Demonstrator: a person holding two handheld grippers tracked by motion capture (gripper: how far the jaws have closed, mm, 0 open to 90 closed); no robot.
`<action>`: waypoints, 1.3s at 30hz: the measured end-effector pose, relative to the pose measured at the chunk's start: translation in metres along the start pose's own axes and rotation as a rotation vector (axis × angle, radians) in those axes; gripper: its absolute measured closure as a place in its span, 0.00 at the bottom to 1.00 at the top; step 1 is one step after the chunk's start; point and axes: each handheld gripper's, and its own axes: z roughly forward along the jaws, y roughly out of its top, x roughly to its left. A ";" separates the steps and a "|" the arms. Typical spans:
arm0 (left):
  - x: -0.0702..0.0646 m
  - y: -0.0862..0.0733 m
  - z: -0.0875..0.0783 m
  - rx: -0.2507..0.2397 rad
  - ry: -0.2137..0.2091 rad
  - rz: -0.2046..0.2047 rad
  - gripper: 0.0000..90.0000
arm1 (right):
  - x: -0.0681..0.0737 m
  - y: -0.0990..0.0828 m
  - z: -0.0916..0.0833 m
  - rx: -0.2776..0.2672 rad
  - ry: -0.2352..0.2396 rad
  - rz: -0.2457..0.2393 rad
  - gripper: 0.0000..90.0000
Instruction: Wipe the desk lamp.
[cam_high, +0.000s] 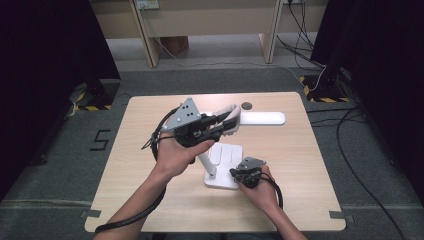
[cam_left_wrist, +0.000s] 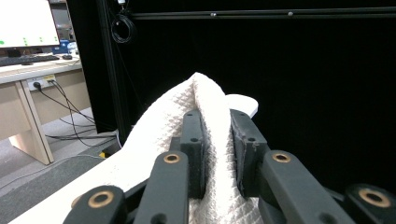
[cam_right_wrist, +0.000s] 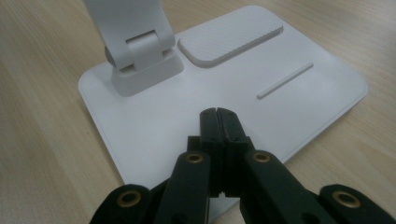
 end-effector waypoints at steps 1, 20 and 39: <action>0.000 0.000 0.000 0.000 0.000 0.000 0.85 | 0.000 0.000 0.000 0.000 -0.001 -0.002 1.00; -0.003 0.001 0.004 0.004 -0.002 0.002 0.85 | 0.000 0.000 0.000 0.000 -0.001 -0.004 1.00; -0.006 0.003 0.010 0.013 -0.010 0.009 0.85 | 0.000 0.000 0.000 0.001 -0.001 -0.006 1.00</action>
